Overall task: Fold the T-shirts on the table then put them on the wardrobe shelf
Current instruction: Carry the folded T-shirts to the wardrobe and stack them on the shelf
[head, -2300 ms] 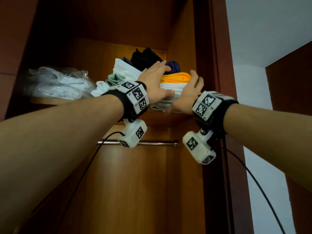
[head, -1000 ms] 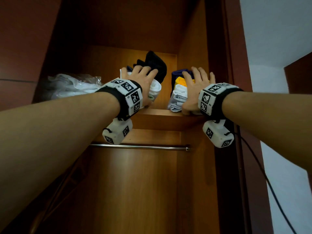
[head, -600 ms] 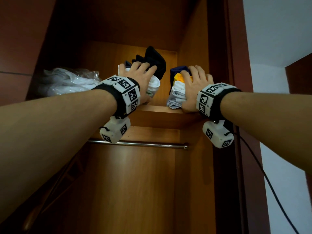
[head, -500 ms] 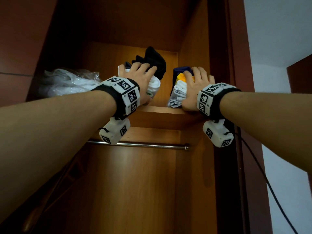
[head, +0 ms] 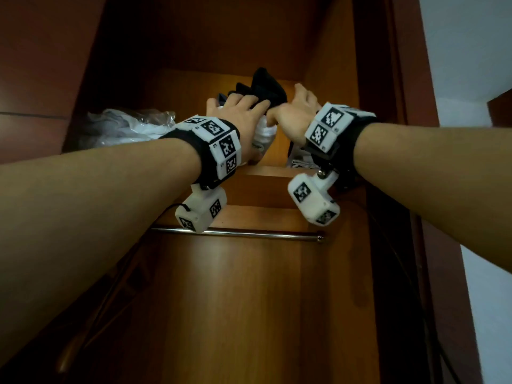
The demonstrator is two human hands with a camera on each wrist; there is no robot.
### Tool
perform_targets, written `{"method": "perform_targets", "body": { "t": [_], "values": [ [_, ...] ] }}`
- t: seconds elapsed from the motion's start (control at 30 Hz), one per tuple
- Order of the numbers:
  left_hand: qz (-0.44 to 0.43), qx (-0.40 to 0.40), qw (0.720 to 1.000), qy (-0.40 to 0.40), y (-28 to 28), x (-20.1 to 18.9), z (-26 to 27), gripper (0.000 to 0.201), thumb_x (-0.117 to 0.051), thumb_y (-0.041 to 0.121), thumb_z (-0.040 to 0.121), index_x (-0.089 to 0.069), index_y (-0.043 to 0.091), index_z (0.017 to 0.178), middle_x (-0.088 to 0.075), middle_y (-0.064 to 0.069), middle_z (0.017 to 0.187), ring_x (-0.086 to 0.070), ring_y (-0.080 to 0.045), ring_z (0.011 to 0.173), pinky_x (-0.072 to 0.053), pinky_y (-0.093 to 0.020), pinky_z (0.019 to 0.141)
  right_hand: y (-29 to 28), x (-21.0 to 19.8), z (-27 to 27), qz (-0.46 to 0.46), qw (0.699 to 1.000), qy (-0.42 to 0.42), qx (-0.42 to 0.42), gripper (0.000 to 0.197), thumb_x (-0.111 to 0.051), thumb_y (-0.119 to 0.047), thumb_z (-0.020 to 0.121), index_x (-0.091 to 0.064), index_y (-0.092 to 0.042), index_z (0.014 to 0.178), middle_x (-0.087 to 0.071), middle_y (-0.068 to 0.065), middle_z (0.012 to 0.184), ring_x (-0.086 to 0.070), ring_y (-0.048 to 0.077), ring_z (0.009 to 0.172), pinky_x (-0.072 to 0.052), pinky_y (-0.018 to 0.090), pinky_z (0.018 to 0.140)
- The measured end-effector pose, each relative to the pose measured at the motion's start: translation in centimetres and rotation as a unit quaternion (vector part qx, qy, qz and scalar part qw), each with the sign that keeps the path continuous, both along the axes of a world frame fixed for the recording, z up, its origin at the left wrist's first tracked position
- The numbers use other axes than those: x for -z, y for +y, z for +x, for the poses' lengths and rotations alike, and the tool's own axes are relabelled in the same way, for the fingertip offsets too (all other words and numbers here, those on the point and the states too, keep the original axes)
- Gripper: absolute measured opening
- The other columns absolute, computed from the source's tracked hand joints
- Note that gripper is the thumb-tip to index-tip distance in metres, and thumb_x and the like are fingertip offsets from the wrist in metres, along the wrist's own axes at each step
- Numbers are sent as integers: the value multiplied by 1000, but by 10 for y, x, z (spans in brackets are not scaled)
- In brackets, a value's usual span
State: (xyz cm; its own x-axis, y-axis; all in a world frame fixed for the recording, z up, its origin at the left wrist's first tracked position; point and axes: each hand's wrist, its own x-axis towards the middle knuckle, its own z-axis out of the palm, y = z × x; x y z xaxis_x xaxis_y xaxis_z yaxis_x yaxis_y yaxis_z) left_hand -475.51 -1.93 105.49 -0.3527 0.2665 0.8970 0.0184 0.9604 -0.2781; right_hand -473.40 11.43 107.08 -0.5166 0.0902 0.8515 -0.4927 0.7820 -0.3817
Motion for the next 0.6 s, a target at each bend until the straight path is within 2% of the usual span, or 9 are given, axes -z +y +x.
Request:
{"method": "perform_targets", "body": {
  "t": [0.07, 0.13, 0.2, 0.27, 0.33, 0.4, 0.47, 0.53, 0.6],
  "values": [
    [2, 18, 1000, -16, -3, -2, 2, 95, -67, 54, 81, -14, 27, 154, -22, 2, 158, -20, -24, 143, -23, -53, 108, -15, -6, 6, -60, 995, -17, -81, 91, -58, -24, 86, 2, -23, 154, -12, 11, 160, -23, 36, 142, -35, 44, 102],
    [19, 72, 997, -24, -9, -5, 7, 81, -71, 48, 79, -31, 27, 146, -38, 1, 150, -34, -24, 137, -30, -48, 106, -25, -10, 9, -92, 986, -39, -135, 85, -55, -12, 91, 1, -17, 154, -24, 16, 154, -35, 34, 134, -38, 39, 87],
    [54, 177, 982, -35, -23, -5, 17, 73, -78, 38, 76, -42, 27, 140, -50, 0, 140, -47, -23, 127, -41, -40, 101, -36, -11, 12, -109, 980, -52, -159, 72, -56, -11, 90, -18, -11, 151, -47, 14, 126, -49, 29, 113, -43, 38, 80],
    [126, 301, 945, -20, -42, -3, 29, 77, -80, 27, 77, -41, 28, 144, -48, 2, 143, -47, -21, 128, -42, -30, 96, -49, -12, 15, -109, 984, -54, -132, 64, -61, -15, 88, -33, -5, 144, -51, 9, 111, -52, 29, 106, -46, 41, 85],
    [226, 380, 896, 24, -63, -4, 33, 74, -79, 20, 77, -43, 28, 141, -48, 5, 143, -47, -17, 127, -39, -25, 88, -57, -13, 17, -95, 989, -51, -102, 61, -65, -15, 87, -38, -5, 140, -48, 10, 130, -48, 31, 120, -44, 41, 89],
    [301, 399, 866, 13, -78, -4, 32, 69, -79, 24, 75, -44, 26, 135, -53, 3, 133, -53, -18, 115, -42, -27, 82, -61, -11, 18, -98, 990, -33, -93, 52, -63, -10, 88, -44, -4, 135, -43, 14, 139, -43, 33, 125, -39, 39, 87],
    [356, 374, 855, -53, -87, -3, 27, 72, -79, 35, 73, -45, 19, 134, -55, -2, 123, -55, -23, 105, -43, -30, 71, -64, -8, 14, -96, 990, -38, -100, 58, -66, -10, 84, -42, -6, 136, -39, 15, 143, -39, 36, 127, -39, 41, 88],
    [381, 347, 845, -145, -89, 1, 23, 78, -77, 44, 75, -45, 9, 138, -54, -6, 123, -55, -26, 104, -39, -29, 60, -69, -5, 14, -94, 990, -55, -95, 77, -71, -11, 78, -31, -11, 144, -36, 14, 146, -37, 37, 131, -41, 43, 92],
    [361, 333, 847, -204, -86, 5, 16, 71, -70, 45, 83, -46, 9, 140, -51, -3, 122, -53, -25, 109, -37, -26, 61, -74, -3, 15, -88, 990, -58, -89, 88, -75, -14, 71, -28, -17, 145, -36, 13, 145, -37, 38, 131, -41, 49, 98]
  ]
}}
